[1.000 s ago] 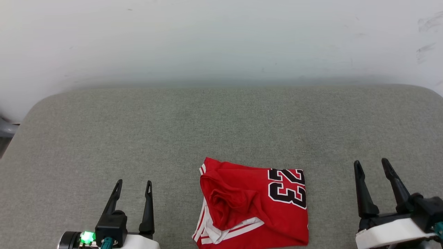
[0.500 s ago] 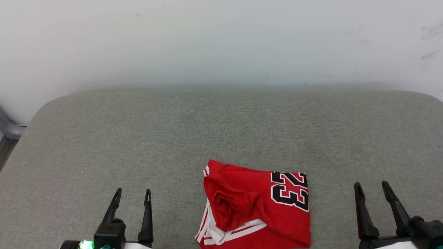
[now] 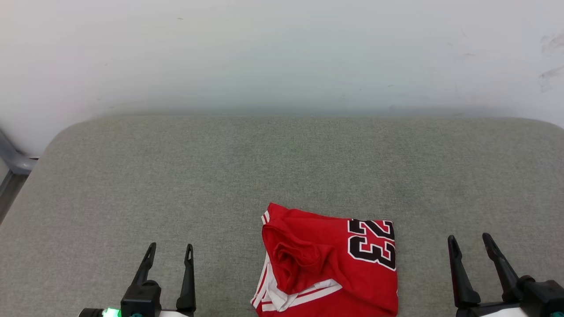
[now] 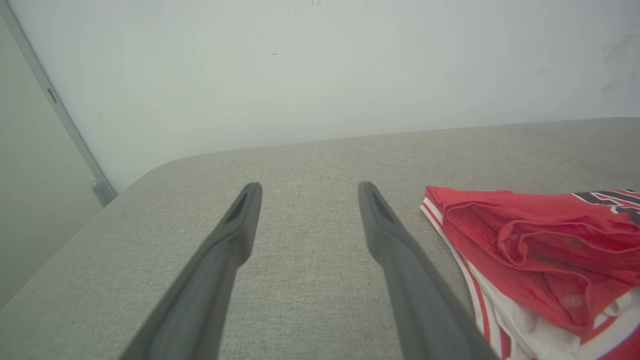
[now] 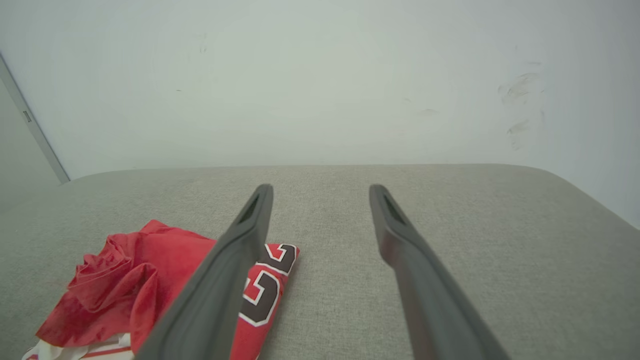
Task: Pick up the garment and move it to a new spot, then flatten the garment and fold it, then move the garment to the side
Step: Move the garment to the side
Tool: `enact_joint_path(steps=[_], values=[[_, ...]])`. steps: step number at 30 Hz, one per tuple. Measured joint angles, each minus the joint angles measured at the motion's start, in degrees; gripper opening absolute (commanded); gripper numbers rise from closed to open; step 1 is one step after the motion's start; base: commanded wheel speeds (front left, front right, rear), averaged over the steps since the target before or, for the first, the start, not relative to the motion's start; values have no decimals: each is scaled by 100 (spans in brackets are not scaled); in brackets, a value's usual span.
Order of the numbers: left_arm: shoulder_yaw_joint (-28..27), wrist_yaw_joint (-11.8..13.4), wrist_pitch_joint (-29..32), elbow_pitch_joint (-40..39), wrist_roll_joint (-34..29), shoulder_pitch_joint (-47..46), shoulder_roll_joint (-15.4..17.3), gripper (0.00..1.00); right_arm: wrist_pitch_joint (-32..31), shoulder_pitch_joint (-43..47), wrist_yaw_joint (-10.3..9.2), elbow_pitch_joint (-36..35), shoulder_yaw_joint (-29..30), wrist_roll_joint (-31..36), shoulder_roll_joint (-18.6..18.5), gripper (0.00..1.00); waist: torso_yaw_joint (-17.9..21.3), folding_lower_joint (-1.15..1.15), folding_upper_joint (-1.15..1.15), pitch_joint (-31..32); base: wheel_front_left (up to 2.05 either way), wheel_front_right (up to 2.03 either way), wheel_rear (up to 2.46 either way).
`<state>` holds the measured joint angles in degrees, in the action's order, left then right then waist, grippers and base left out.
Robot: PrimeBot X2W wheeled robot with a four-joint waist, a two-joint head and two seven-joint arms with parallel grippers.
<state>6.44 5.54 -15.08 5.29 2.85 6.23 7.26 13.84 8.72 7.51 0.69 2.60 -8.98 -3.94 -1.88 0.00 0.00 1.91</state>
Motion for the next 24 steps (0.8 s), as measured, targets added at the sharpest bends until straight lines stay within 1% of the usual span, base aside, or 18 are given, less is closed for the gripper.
enact_joint_path(steps=[2,7,10,13,15,17,24], values=[[-3,0,0,5,0,0,0,100,0,-26,0,1,20,22,-35,100,-7,0,0,-6,0,0,0],[2,-2,1,19,0,-8,-2,100,-7,-382,-1,-145,322,32,-201,100,-37,0,0,-38,0,0,0],[5,-8,0,23,0,-23,-2,100,-131,-748,0,-274,407,-58,-416,100,-53,0,0,-71,0,0,0],[11,-12,0,23,0,-59,-7,100,-416,-1173,1,-488,380,-130,-665,100,-79,0,0,-105,0,0,0],[31,-38,0,34,0,-77,-14,100,-733,-1410,-1,-567,321,-249,-859,100,-120,0,0,-128,0,0,0],[57,-51,0,38,-1,-104,-27,100,-1196,-1577,-1,-597,148,-480,-1051,100,-165,0,0,-148,0,0,0],[104,-52,0,40,-1,-242,-74,100,-3355,-2022,-1,-312,-605,-1930,-1883,100,-310,0,0,-295,0,0,0]])
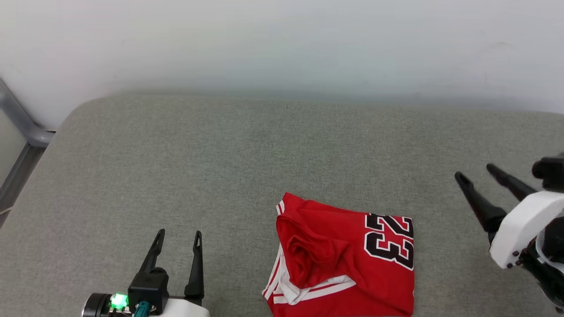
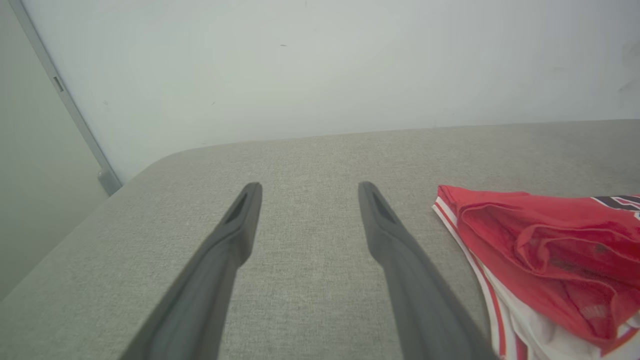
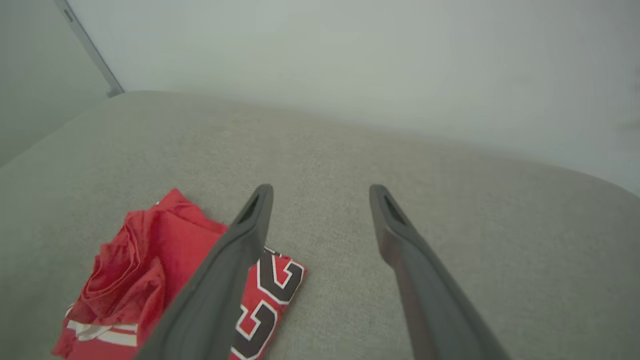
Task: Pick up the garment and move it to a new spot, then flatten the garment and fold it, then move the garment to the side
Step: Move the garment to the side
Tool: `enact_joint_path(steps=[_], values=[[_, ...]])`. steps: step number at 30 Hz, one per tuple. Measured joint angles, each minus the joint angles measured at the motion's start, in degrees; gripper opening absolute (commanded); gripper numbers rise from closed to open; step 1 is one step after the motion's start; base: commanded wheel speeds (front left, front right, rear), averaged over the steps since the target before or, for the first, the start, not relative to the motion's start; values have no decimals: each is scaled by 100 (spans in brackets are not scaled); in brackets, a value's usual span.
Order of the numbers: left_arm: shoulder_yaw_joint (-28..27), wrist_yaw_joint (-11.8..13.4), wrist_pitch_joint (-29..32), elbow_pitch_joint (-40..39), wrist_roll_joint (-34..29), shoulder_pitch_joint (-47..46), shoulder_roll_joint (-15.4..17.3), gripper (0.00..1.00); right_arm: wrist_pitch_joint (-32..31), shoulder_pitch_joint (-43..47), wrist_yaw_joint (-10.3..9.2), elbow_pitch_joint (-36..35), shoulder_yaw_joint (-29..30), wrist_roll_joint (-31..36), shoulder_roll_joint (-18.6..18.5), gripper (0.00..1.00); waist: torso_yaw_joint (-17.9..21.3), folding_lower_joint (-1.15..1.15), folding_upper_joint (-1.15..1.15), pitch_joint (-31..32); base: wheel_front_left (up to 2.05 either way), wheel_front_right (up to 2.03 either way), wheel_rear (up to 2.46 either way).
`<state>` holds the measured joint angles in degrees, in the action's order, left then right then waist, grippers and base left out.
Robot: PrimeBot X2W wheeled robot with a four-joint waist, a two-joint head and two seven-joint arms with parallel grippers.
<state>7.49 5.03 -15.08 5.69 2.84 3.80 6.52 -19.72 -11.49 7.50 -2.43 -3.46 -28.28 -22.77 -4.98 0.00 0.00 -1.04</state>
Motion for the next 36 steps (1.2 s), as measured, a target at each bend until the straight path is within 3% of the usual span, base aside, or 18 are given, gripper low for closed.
enact_joint_path(steps=[5,11,17,32,33,34,36], values=[[7,0,0,-26,-5,-91,-22,100,-1280,-23,0,276,-513,-825,-411,100,-74,0,0,-145,0,0,0],[57,-9,0,-44,-13,-215,-70,100,-2234,-23,1,731,-890,-1483,-483,100,-166,0,0,-360,0,0,0],[125,-53,0,-43,-16,-429,-118,100,-2359,-121,0,1201,-1043,-1860,-397,100,-304,1,0,-634,0,0,0],[180,-100,0,51,-30,-770,-201,100,-1704,-589,2,2083,-2045,-2285,-289,100,-570,0,0,-1099,0,0,0],[176,-100,0,60,-30,-771,-203,100,-1603,-610,2,2086,-2127,-2307,-314,43,-570,0,0,-1097,0,0,0],[168,-100,0,63,-30,-771,-204,100,-1491,-620,2,2084,-2203,-2310,-350,0,-568,0,0,-1093,0,0,0],[157,-99,0,73,-30,-771,-209,100,-1287,-652,1,2070,-2363,-2323,-426,0,-555,0,0,-1077,0,0,0]])
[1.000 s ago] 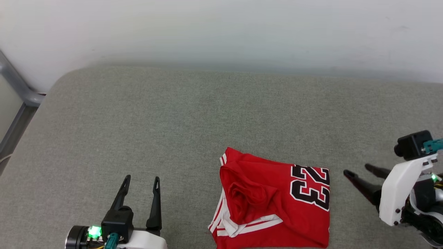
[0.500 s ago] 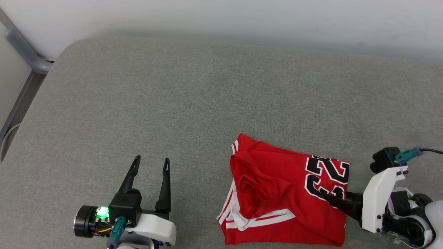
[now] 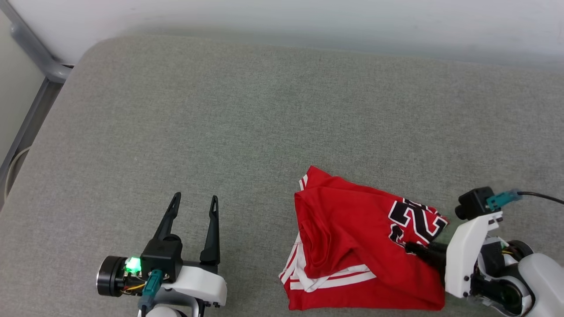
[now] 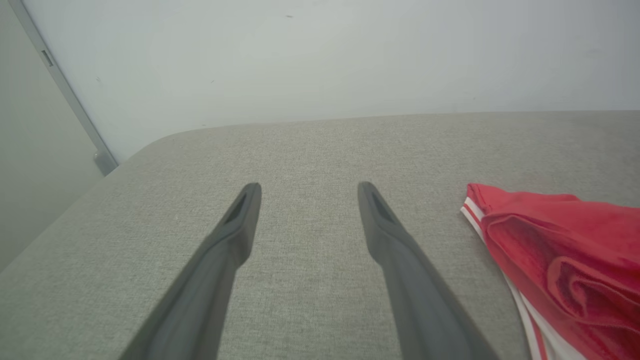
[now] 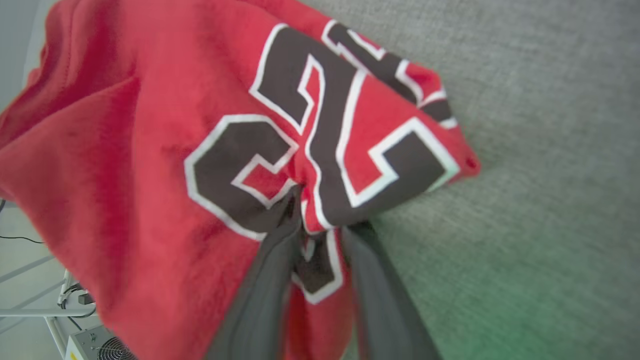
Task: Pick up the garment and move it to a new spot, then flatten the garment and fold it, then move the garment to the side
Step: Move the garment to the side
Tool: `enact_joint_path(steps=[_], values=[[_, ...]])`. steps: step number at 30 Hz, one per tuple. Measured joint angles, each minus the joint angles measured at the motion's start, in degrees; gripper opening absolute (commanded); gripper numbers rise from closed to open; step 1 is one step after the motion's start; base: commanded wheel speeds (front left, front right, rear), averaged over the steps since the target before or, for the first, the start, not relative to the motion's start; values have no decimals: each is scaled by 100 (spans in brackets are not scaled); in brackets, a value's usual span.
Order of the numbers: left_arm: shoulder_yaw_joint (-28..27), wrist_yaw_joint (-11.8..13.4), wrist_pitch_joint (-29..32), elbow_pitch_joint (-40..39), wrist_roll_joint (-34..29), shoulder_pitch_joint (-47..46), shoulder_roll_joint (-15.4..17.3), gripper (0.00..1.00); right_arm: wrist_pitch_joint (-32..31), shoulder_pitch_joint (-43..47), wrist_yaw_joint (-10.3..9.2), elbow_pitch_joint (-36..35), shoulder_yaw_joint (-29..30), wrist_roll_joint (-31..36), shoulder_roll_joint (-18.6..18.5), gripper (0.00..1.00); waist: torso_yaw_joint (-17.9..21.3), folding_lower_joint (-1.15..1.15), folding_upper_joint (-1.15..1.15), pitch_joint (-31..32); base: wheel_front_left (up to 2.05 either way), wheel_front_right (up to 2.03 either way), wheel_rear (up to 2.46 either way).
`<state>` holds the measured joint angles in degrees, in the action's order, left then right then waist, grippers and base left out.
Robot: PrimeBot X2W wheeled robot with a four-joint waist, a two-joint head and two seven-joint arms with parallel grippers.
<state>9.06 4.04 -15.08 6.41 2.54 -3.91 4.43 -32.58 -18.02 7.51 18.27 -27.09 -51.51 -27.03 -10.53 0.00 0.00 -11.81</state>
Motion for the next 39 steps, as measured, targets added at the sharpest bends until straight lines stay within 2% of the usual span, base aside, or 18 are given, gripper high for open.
enact_joint_path(steps=[7,16,21,22,29,39], values=[[-42,15,0,26,0,58,-14,100,713,-208,-1,-181,-461,-12,-310,0,174,0,0,120,0,0,0],[-132,-2,0,-13,-3,209,14,100,1313,-658,0,-522,-812,517,-1050,0,672,0,0,274,0,0,0],[-189,-1,1,-83,-14,233,33,100,1338,-889,0,-633,-918,779,-1473,0,1038,0,0,283,0,0,0],[-226,1,0,-136,-19,232,37,100,1314,-1033,1,-712,-914,818,-1668,0,1273,0,0,246,0,0,0],[-381,62,0,-382,-43,231,103,100,1134,-1398,1,-721,-835,813,-2031,0,1798,0,0,19,0,0,0],[-448,51,0,-675,-141,31,305,100,984,-1913,1,4,-325,972,-2529,0,2033,0,0,-656,0,0,0]])
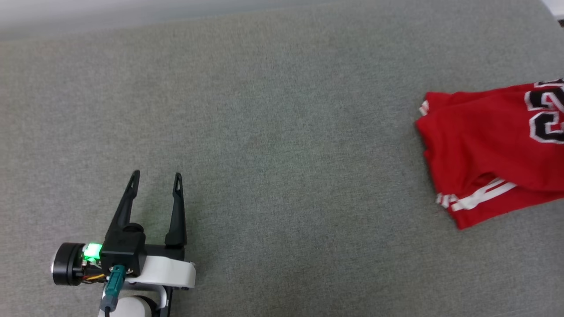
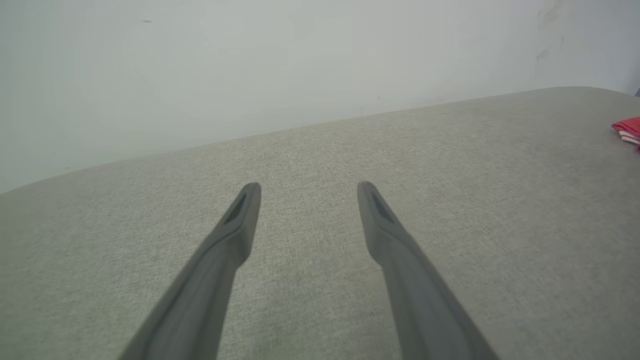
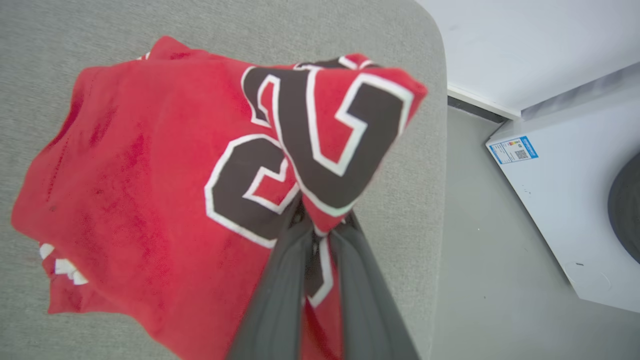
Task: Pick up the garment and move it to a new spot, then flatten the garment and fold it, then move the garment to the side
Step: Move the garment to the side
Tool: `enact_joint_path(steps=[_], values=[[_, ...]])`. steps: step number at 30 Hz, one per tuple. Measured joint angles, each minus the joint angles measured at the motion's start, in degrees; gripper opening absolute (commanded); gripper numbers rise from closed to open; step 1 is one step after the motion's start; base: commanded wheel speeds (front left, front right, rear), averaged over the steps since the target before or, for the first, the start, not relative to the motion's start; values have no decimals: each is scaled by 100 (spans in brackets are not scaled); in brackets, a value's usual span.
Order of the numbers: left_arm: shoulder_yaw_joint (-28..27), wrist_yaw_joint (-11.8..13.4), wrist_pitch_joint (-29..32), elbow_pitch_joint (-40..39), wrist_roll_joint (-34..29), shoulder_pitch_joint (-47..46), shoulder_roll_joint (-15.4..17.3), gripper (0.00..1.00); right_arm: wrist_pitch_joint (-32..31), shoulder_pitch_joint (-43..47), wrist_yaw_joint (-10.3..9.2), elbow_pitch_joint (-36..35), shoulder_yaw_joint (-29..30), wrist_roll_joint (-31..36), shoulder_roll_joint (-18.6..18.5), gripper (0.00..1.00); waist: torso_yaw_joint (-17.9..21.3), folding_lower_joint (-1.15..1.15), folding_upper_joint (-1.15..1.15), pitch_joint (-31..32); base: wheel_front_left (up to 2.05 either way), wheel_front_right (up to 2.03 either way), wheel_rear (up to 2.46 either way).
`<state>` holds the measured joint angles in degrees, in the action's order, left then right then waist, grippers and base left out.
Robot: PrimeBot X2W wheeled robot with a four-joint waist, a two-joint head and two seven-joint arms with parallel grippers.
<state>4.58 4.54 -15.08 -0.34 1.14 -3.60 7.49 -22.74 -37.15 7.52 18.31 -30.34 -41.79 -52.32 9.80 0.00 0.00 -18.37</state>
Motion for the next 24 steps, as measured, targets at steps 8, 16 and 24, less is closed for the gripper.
enact_joint_path(steps=[8,16,24], values=[[25,-8,0,-249,-93,-248,115,100,-47,-610,1,945,443,463,-108,0,-69,1,0,-627,0,0,0],[66,1,0,-326,-98,-431,135,100,24,-1109,1,1991,1140,983,-58,0,-241,1,0,-1086,0,0,0],[58,80,0,-296,-82,-461,118,100,-55,-1201,1,2657,1660,1329,298,48,-363,0,0,-1055,0,0,0]])
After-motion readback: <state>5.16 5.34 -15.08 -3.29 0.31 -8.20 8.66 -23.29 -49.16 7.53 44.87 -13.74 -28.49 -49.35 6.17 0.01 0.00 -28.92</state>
